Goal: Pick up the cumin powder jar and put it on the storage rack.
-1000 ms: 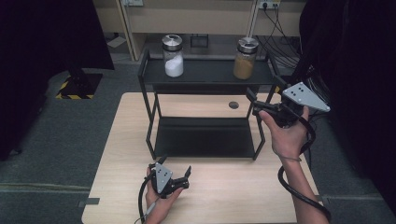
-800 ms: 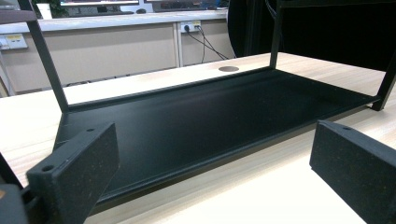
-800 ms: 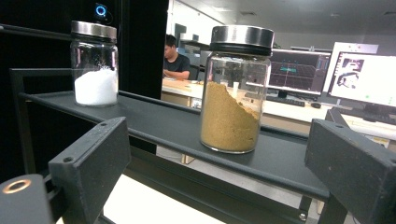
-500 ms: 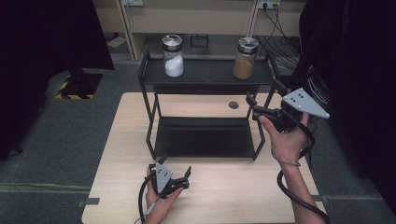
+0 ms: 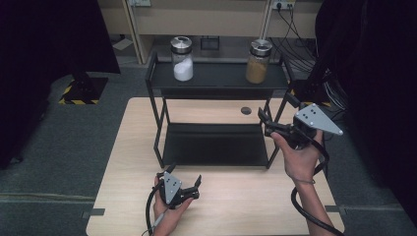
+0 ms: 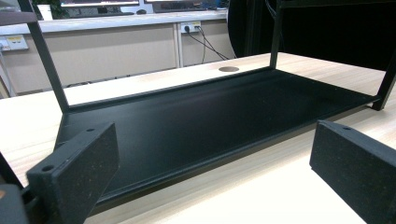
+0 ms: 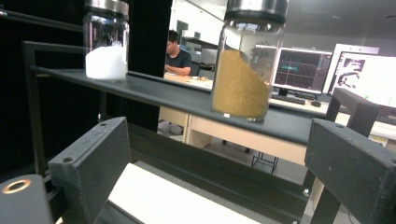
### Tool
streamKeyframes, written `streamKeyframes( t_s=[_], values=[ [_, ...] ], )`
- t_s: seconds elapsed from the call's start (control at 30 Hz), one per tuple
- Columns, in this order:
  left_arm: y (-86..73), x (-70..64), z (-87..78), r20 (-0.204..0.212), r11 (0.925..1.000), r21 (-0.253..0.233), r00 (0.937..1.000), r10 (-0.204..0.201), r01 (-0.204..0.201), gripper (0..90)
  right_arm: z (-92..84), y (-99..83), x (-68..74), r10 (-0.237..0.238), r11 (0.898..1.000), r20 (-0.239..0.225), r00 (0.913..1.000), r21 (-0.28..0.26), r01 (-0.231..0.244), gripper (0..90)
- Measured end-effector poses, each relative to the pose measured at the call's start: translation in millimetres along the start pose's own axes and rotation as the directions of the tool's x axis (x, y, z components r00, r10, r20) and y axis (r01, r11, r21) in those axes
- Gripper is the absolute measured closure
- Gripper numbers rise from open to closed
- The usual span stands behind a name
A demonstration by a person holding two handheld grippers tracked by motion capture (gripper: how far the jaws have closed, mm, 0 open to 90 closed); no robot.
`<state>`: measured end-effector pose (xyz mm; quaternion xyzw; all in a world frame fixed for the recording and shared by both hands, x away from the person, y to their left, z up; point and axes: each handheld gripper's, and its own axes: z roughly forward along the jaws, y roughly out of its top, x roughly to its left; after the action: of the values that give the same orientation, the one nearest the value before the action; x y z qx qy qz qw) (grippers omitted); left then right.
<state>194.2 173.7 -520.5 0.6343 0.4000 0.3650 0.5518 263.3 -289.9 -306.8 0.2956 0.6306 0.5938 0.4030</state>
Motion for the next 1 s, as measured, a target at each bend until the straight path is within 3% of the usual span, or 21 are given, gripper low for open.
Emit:
streamKeyframes(
  t_s=[0.17, 0.57, 1.0],
  values=[
    [0.3, 0.1, 0.2, 0.0, 1.0, 0.002, 1.0, -0.001, 0.001, 0.4, -3.5, -10.2, 3.2, -0.026, 1.0, 0.003, 0.9996, 0.006, 0.026, 7.0],
    [0.2, 0.0, 0.1, 0.0, 1.0, 0.001, 1.0, 0.004, -0.004, 0.5, -11.8, -42.2, 7.8, -0.011, 1.0, -0.01, 0.9999, 0.022, 0.011, 6.8],
    [0.2, -0.5, 0.0, -0.001, 1.0, 0.001, 1.0, 0.007, -0.007, 0.4, -20.6, -63.9, 9.3, 0.009, 0.999, -0.017, 0.9998, 0.044, -0.008, 6.4]
  ],
)
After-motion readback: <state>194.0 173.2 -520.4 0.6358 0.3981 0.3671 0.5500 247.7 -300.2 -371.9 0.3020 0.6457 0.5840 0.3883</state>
